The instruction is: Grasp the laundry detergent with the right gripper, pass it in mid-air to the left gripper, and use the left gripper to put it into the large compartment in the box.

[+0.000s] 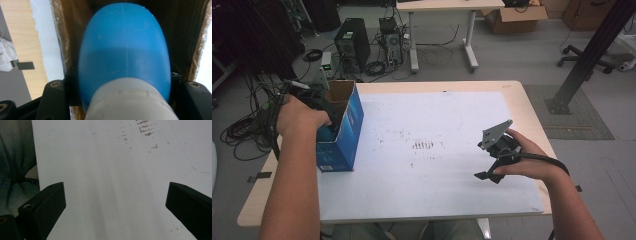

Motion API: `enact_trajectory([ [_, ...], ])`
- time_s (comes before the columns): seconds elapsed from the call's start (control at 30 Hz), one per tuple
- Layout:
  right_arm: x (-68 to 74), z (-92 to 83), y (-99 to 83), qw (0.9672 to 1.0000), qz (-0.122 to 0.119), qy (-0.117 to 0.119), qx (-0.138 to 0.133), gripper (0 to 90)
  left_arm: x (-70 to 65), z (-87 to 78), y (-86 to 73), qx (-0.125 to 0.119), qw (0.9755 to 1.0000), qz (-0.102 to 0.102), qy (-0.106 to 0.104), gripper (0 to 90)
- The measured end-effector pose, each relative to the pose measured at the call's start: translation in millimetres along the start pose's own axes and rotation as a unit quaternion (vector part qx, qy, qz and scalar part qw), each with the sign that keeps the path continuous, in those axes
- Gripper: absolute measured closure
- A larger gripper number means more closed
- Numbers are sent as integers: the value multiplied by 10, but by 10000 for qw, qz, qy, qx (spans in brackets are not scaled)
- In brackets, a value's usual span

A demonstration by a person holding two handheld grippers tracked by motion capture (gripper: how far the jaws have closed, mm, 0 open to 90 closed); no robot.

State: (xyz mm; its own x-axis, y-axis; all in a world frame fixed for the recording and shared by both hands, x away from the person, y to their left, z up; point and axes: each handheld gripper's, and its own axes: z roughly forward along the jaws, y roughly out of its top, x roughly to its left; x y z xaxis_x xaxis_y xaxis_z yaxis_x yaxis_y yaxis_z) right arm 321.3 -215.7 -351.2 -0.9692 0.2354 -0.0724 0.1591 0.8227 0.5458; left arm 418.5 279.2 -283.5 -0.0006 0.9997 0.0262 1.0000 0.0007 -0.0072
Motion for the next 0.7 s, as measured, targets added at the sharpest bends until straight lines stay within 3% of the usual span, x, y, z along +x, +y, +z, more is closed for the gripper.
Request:
enact_trajectory([
  [0.7,6,31,-21,10000,26,38,28,29,17,186,16,79,9999,-4,-77,386],
])
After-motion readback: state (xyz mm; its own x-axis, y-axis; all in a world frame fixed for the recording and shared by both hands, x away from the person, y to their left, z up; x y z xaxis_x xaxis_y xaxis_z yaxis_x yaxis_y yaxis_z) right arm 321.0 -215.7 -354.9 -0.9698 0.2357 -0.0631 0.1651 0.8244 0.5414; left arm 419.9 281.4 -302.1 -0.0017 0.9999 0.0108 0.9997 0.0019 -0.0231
